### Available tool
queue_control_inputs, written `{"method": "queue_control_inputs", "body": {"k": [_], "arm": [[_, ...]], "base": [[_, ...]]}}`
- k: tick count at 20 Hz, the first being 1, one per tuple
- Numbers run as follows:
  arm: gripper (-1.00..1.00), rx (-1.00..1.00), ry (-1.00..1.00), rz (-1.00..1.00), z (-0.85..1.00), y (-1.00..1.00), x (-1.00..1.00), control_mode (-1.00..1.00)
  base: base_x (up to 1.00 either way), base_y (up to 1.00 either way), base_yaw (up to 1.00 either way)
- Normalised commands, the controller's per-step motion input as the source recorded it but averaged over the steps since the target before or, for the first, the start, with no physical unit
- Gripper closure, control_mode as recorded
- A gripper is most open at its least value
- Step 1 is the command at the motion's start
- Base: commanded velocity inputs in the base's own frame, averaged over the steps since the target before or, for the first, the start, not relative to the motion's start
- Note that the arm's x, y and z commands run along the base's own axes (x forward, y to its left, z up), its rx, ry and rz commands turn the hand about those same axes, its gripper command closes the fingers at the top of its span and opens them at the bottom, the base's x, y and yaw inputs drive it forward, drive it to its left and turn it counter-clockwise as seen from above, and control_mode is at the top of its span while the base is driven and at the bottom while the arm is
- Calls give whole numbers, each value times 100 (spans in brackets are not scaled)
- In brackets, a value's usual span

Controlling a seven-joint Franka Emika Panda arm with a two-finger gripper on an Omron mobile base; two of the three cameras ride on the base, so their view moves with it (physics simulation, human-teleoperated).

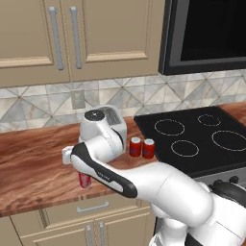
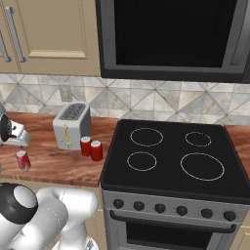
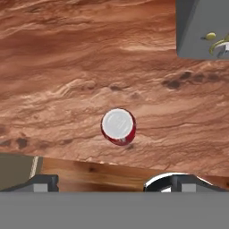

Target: Four empty soda cans are scattered around the kitchen. Gather all the cans and cluster them next to the stove for recycling.

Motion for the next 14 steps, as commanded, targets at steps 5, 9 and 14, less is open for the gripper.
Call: {"method": "queue_control_inputs", "body": {"k": [5,9,14], "arm": [[-100,0,1,0,-48,2,0,-100],[-100,0,0,0,-51,0,0,-100],[-100,0,0,0,-31,0,14,-100]], "base": [[0,0,0],[0,0,0],[0,0,0]]}}
